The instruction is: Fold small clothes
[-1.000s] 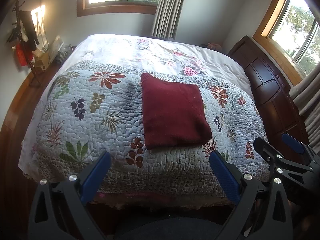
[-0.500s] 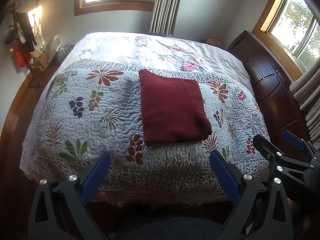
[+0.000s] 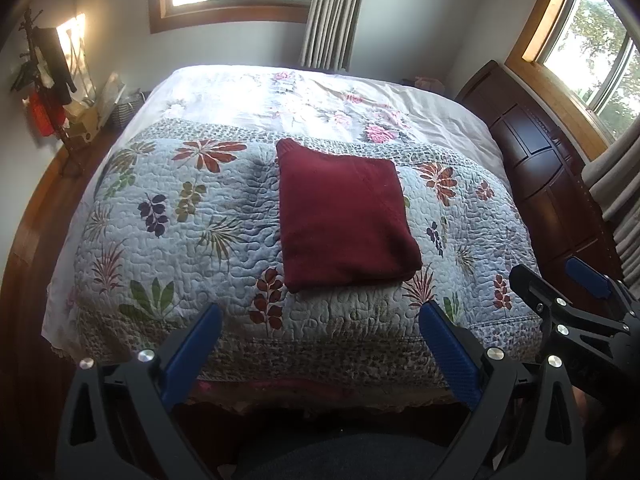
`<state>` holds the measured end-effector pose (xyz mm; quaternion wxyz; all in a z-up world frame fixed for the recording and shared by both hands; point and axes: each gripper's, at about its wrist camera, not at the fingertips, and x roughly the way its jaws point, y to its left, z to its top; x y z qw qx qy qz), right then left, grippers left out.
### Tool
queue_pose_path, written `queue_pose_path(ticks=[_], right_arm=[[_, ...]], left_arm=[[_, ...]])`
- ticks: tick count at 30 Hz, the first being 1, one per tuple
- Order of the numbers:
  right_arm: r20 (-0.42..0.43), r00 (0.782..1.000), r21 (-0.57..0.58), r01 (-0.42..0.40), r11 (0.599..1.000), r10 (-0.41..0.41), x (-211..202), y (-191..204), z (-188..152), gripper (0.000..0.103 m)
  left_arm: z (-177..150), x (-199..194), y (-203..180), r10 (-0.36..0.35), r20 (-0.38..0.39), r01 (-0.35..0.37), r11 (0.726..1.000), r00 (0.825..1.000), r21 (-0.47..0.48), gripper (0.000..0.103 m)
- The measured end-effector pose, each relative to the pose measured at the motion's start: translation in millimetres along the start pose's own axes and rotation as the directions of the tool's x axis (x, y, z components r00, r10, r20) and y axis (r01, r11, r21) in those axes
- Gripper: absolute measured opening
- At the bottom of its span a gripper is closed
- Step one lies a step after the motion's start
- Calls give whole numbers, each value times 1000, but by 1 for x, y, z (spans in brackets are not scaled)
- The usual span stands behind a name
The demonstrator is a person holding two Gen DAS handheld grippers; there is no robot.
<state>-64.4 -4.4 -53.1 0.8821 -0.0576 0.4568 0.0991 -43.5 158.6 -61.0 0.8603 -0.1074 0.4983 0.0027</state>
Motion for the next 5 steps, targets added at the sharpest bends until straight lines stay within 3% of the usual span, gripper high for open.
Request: queue_pose_path(ticks=[5], right_arm=[[-4,1000,-2,-10,1000,10,1,-5,-1,100]], left_arm=[[-1,1,-4,2,-1,-2,1000,1000,0,99]])
